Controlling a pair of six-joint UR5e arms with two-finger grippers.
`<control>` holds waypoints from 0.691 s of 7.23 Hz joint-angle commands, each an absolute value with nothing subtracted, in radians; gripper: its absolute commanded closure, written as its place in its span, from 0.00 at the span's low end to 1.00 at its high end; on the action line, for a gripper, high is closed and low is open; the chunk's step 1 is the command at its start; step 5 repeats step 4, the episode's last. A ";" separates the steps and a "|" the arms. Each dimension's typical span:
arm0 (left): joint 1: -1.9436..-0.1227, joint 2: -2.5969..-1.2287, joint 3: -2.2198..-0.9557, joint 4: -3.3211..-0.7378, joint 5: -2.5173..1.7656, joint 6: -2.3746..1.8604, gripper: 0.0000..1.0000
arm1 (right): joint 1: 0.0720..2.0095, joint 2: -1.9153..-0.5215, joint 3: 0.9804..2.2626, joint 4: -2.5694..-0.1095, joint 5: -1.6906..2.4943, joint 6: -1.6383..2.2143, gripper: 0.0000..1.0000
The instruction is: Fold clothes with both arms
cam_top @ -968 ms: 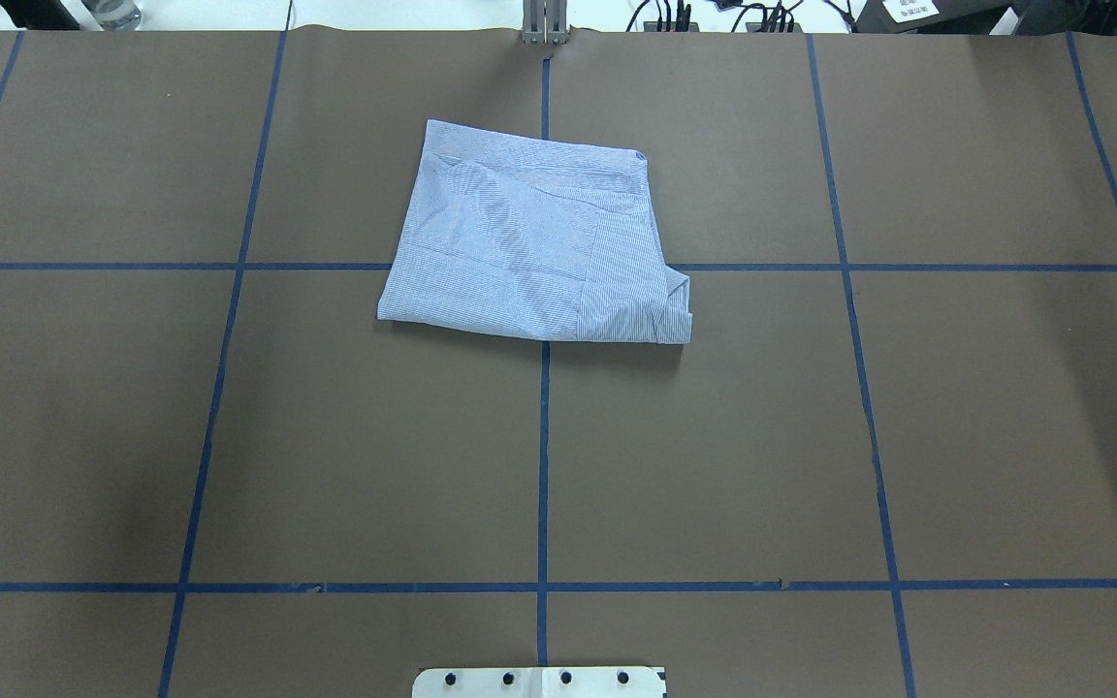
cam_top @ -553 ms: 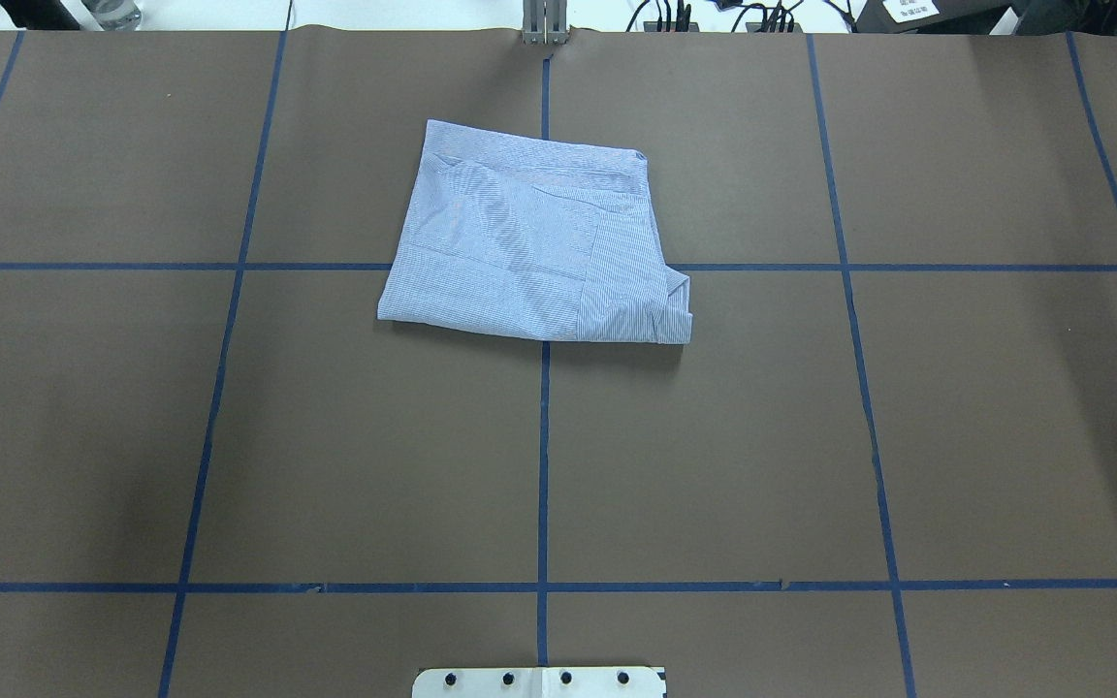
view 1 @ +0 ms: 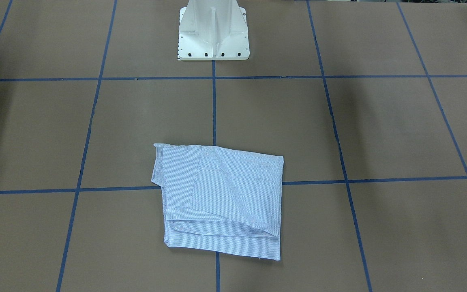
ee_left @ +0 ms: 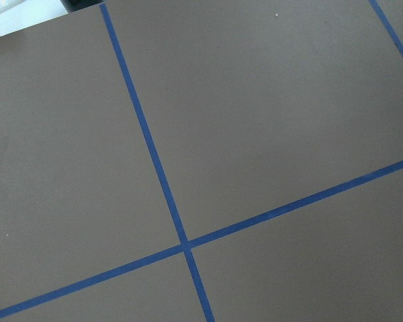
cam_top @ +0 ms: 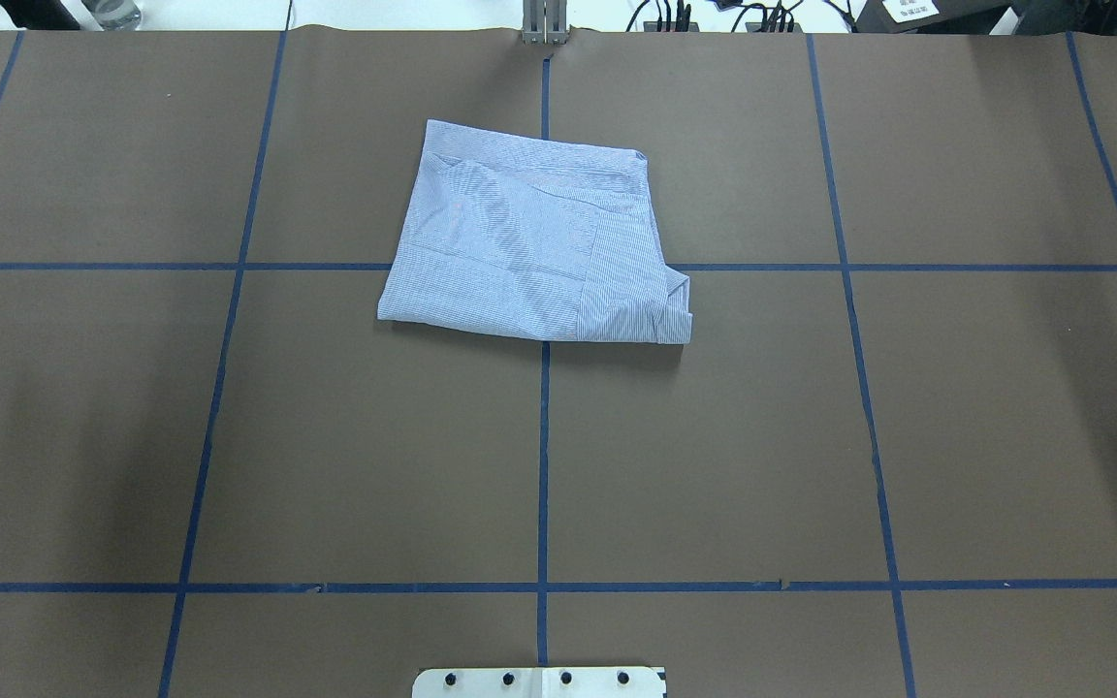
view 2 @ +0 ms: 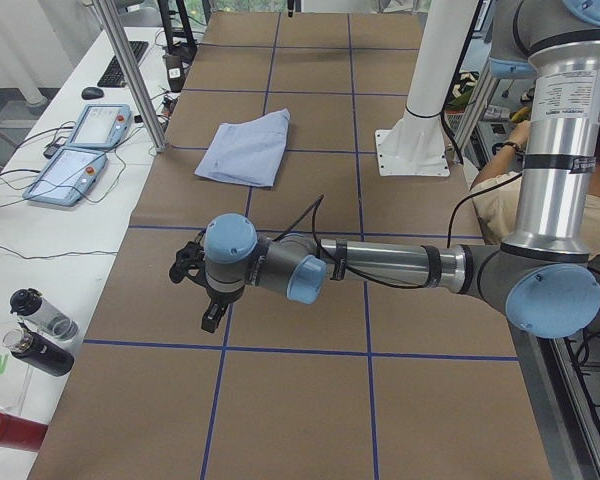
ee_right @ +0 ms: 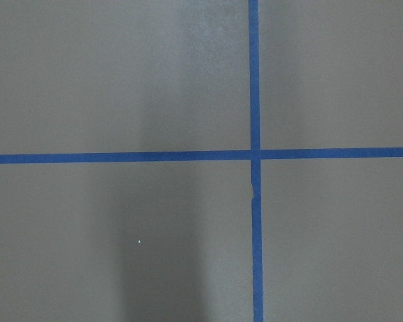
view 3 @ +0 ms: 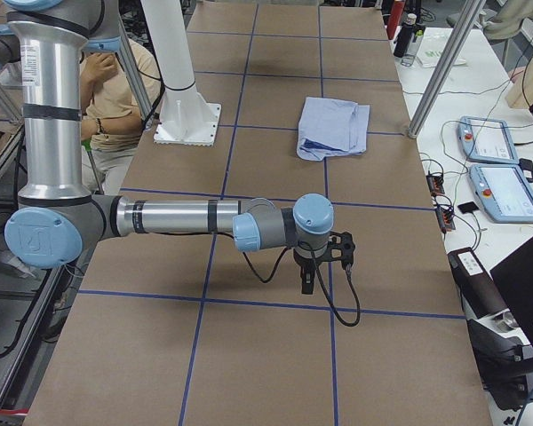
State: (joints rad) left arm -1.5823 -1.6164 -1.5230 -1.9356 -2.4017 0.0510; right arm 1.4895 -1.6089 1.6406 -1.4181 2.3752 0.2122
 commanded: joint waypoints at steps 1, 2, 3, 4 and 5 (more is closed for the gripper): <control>-1.582 -1.617 -1.436 -2.108 -2.375 0.034 0.00 | 1.488 -1.611 1.640 -1.413 2.375 0.212 0.00; -1.580 -1.621 -1.446 -2.105 -2.324 0.029 0.00 | 1.488 -1.612 1.640 -1.413 2.375 0.212 0.00; -1.572 -1.631 -1.445 -2.094 -2.306 0.029 0.00 | 1.488 -1.612 1.638 -1.413 2.375 0.212 0.00; -1.565 -1.684 -1.448 -1.988 -2.295 0.029 0.00 | 1.488 -1.612 1.638 -1.413 2.375 0.212 0.00; -1.565 -1.684 -1.448 -1.988 -2.295 0.029 0.00 | 1.488 -1.612 1.638 -1.413 2.375 0.212 0.00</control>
